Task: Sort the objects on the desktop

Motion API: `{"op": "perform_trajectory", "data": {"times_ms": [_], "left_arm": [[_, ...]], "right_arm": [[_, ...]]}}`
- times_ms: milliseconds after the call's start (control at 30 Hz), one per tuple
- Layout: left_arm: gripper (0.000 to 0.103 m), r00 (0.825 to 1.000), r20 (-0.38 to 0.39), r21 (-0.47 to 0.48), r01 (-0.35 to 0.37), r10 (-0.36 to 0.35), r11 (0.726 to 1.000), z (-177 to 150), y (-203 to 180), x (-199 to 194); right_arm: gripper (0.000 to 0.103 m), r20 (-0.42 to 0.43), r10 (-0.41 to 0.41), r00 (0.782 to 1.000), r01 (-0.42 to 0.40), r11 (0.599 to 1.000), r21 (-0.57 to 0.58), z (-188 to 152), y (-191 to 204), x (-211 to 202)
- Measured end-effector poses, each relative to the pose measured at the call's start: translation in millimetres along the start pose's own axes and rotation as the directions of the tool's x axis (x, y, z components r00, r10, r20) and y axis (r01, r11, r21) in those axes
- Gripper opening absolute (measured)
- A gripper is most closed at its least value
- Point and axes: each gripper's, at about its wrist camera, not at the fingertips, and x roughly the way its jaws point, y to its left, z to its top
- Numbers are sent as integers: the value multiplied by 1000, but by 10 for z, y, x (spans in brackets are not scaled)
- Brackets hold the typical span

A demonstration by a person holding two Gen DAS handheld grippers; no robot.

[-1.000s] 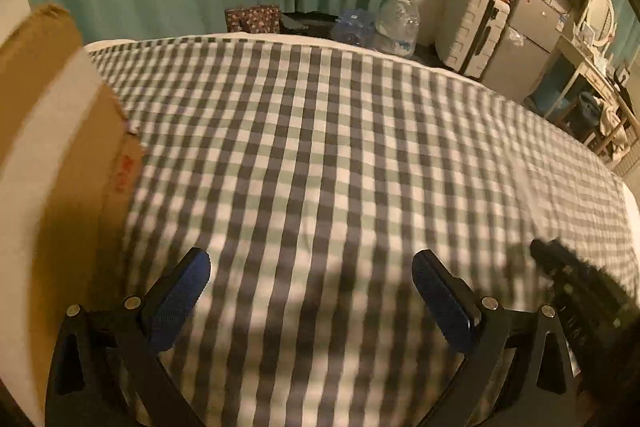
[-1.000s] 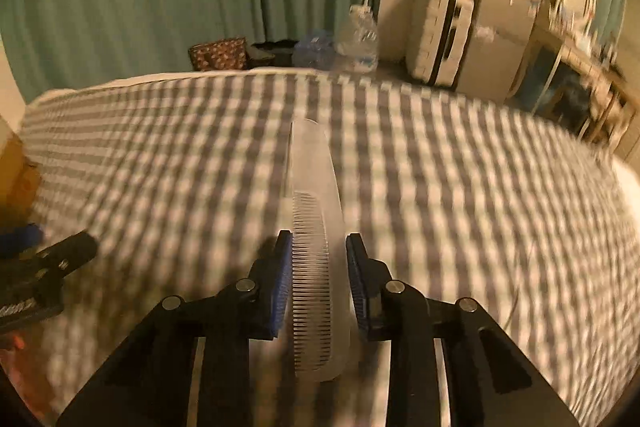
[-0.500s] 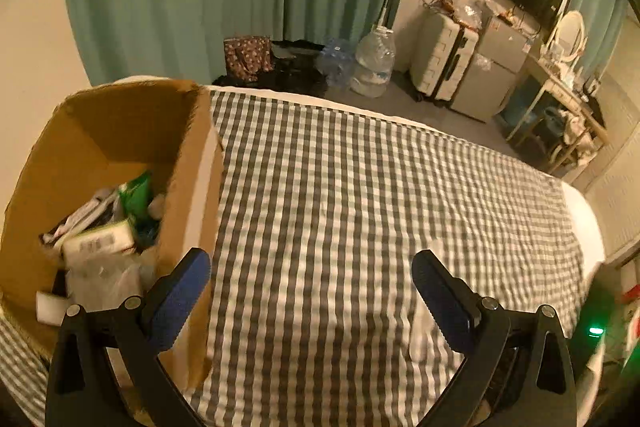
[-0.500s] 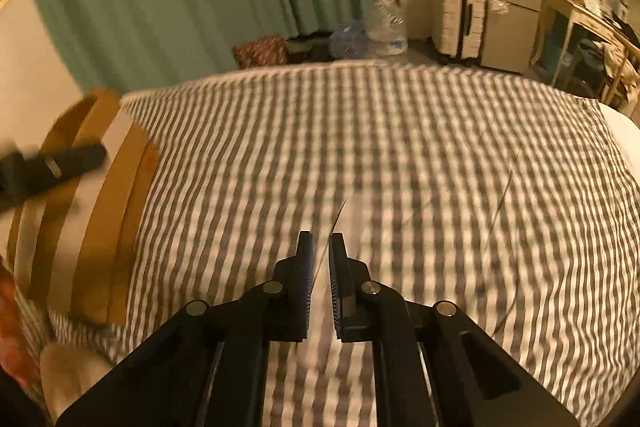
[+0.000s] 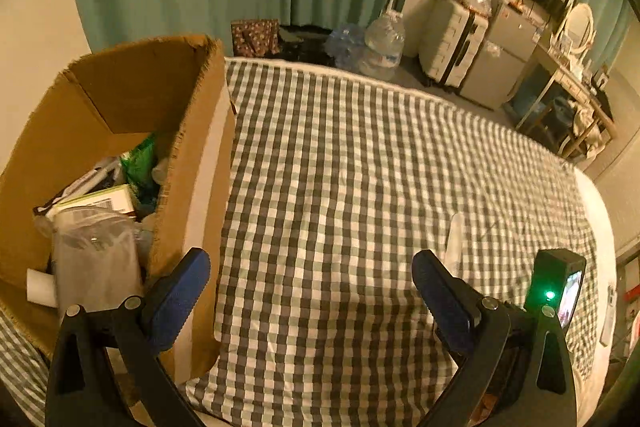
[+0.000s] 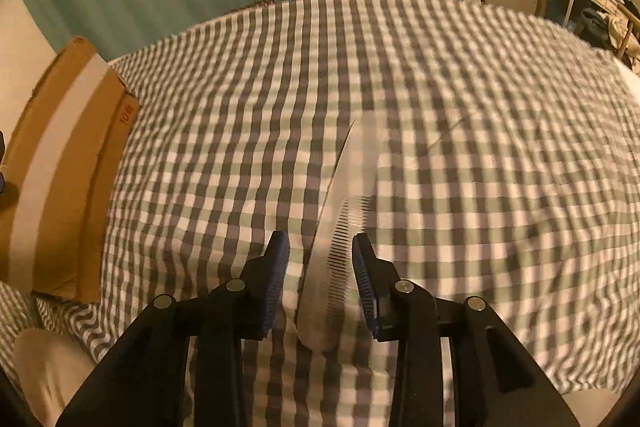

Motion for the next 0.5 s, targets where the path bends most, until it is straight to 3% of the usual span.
{"op": "perform_trajectory", "data": {"times_ms": [100, 167, 233, 333, 500], "left_arm": [[103, 1000, -20, 8, -11, 12, 1000, 6, 10, 117], [103, 999, -29, 5, -14, 14, 1000, 31, 18, 170], [103, 999, -35, 3, -12, 12, 1000, 48, 24, 180], [103, 1000, -19, 13, -10, 10, 1000, 47, 52, 85], [103, 1000, 1, 28, -11, 11, 1000, 38, 109, -111]], "right_arm": [[34, 10, -59, 998, 59, 997, -40, 30, 62, 119], [24, 19, -112, 994, 113, 991, -77, 32, 132, 152], [23, 34, -137, 990, 140, 984, -106, 27, 209, 168], [11, 53, -143, 988, 149, 979, -142, 29, 323, 112], [5, 61, -72, 996, 78, 991, -113, 118, 349, -141]]}}
